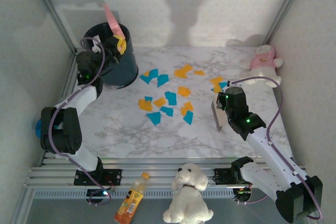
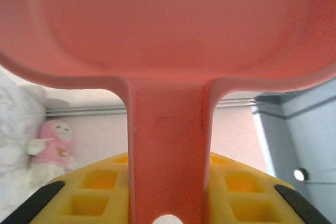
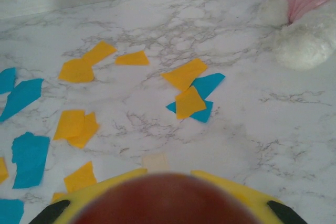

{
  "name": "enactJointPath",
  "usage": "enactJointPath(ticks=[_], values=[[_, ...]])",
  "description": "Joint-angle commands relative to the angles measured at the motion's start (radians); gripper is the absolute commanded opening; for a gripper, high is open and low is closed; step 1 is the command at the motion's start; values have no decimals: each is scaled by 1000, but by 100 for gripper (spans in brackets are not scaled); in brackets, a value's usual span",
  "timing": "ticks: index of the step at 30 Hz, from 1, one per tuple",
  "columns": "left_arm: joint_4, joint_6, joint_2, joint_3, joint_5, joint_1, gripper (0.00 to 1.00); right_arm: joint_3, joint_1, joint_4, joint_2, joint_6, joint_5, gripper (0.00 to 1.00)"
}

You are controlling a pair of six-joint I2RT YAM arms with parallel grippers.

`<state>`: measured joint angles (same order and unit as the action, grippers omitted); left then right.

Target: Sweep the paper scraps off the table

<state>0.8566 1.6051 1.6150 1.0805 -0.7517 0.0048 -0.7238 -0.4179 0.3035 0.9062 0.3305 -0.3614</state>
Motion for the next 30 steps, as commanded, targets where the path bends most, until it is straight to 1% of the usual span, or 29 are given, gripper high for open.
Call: enactJointPath(ticks=[1, 3, 6, 8, 10, 12, 16, 18, 22, 24, 26, 30], values=[[-266, -282, -86, 98, -27, 10, 0, -34, -4, -31, -19, 30, 21, 0], [-378, -380, -95, 140, -36, 10, 0, -34, -1, -38, -19, 34, 34, 0], [-605, -565, -112, 215, -15, 8, 0, -31, -1, -58, -21, 48, 56, 0], [-769, -705, -122, 273, 21, 3, 0, -31, -1, -79, -19, 57, 78, 0], [-898, -824, -131, 323, 60, 0, 0, -31, -1, -99, -15, 66, 105, 0], [-988, -911, -146, 352, 98, -2, 0, -32, -1, -117, -8, 80, 130, 0], [-1101, -1065, -187, 370, 172, -8, 0, -43, -2, -157, 21, 100, 201, 0], [-1150, -1147, -213, 374, 222, -29, 0, -48, -1, -183, 40, 115, 244, 0], [-1241, -1337, -262, 374, 389, -118, 0, -51, -2, -253, 90, 148, 355, 0], [-1268, -1408, -281, 368, 457, -162, 0, -54, -1, -292, 123, 174, 406, 0], [-1282, -1454, -299, 356, 489, -190, 0, -53, -1, -334, 157, 199, 457, 0], [-1308, -1534, -322, 327, 504, -235, 0, -53, -2, -429, 234, 261, 548, 0]])
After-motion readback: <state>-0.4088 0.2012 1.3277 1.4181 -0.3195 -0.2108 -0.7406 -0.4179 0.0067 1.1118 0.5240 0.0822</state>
